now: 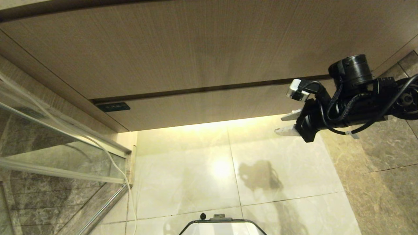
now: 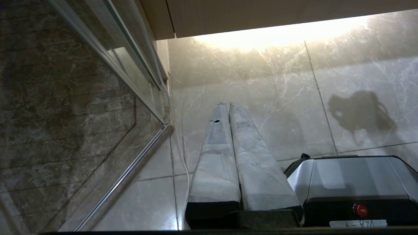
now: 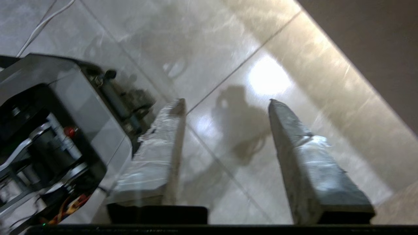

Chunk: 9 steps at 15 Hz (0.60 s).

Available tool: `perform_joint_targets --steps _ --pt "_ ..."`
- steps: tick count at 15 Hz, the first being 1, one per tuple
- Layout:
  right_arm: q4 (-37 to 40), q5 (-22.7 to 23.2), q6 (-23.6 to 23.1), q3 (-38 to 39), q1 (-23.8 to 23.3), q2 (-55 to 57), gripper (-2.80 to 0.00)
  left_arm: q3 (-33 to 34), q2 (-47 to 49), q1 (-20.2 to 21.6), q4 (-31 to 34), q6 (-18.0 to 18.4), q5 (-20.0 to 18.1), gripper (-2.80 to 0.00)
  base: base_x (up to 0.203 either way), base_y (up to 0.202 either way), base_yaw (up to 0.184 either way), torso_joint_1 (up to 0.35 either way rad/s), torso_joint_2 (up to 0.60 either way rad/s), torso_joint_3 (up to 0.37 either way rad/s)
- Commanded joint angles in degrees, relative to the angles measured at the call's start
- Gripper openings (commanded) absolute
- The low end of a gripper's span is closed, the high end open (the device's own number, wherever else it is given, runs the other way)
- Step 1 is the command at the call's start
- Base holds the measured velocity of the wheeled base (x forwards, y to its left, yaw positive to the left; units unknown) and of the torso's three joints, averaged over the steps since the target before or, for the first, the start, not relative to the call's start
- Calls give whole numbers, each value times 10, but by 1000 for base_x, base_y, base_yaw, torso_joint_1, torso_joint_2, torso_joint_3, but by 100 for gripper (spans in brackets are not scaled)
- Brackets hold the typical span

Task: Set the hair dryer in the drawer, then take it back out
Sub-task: Pull open the drawer

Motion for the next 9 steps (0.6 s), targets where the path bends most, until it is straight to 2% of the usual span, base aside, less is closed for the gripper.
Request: perform_joint_targets --steps 1,5,9 --pt "-68 0 -11 -2 5 21 0 0 0 0 0 0 0 -280 0 0 0 0 0 0" --pt "-154 5 -154 8 0 41 0 0 1 0 0 0 0 -280 0 0 0 0 0 0" --pt "-207 7 -189 32 0 54 0 0 0 0 0 0 0 -280 0 0 0 0 0 0"
